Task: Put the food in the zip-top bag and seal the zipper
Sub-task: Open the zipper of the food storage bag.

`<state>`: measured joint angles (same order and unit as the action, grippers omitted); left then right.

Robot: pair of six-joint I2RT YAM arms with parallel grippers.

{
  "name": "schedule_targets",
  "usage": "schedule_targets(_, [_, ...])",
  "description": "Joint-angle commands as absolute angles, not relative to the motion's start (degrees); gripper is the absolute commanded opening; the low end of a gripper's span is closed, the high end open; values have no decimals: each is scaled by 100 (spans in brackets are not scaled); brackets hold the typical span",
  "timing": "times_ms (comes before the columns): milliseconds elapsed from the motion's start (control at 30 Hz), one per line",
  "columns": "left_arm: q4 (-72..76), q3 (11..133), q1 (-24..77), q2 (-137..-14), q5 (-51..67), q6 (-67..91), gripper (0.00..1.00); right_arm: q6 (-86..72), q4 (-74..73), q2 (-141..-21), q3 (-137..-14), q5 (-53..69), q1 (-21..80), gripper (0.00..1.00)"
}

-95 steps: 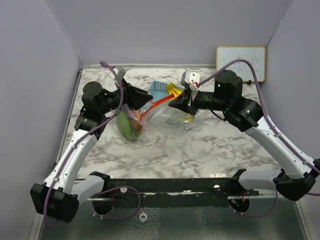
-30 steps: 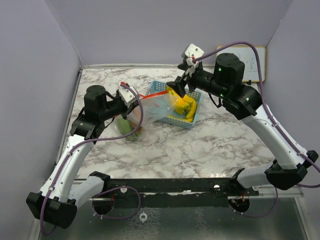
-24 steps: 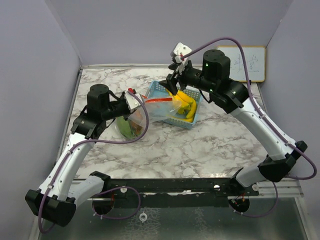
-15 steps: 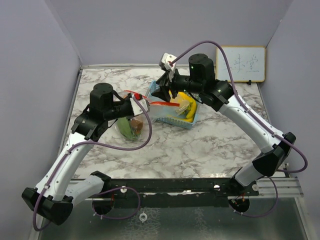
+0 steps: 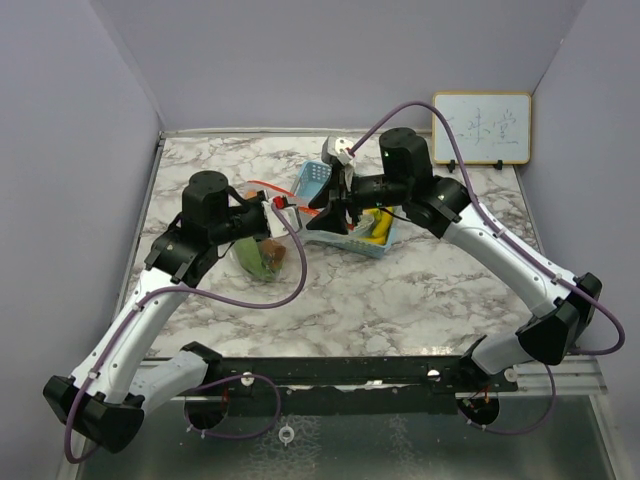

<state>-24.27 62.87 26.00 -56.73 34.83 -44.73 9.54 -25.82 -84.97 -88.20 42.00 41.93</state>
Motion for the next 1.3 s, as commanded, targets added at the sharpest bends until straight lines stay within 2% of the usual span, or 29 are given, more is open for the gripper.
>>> schedule_targets(0, [-1738,6244,2610,-5589,3457,-4486,0,711,-2509,-8413,-8681,4571,4219,46])
schedule_targets(100, [-1516,6232,2610,-5581,3512,-4330,0,652,-2471,-8462,-8639,4590,4219,42])
schedule_targets(167, [-1412,6227,2610,-5590,3532,-4205,0,649,-2488,-8493,-8642,4409,4219,34])
schedule_targets(233, [-1316,6211,2610,-5575,3536,-4068,0,695,-2533,-8503,-8708,4102,4219,10])
schedule_targets(267, [-1271,6183,2613,-5564,3518,-4020,0,709,-2544,-8489,-8731,3898,4219,3])
schedule_targets(367, [-935,6061,2611,-5493,3168,-3627,0,780,-2572,-8413,-8755,3404,4219,2])
schedule_targets(500, [-315,5951,2610,-5363,2137,-2742,2,875,-2575,-8297,-8682,2329,4219,2])
schedule_targets(667, [-387,6484,2610,-5365,998,-1899,19,962,-2514,-8127,-8575,1284,4219,2])
schedule_targets(733, [-582,6901,2606,-5430,474,-1586,23,942,-2448,-8043,-8507,1158,4217,2])
schedule_targets(800, [-841,7345,2602,-5505,103,-1297,32,915,-2364,-7981,-8432,1139,4219,2])
schedule_targets(933, [-1252,8182,2602,-5599,211,-774,52,857,-2225,-7919,-8315,1156,4219,2])
schedule_targets(1000, [-1413,8497,2605,-5665,496,-357,55,781,-2141,-7919,-8298,1073,4218,2])
schedule_targets(1100, [-1873,8847,2603,-5873,913,476,49,625,-1916,-7890,-8289,922,4219,2])
schedule_targets(1267, [-2448,8640,2602,-6207,1368,2249,27,461,-1473,-7763,-8208,868,4219,2])
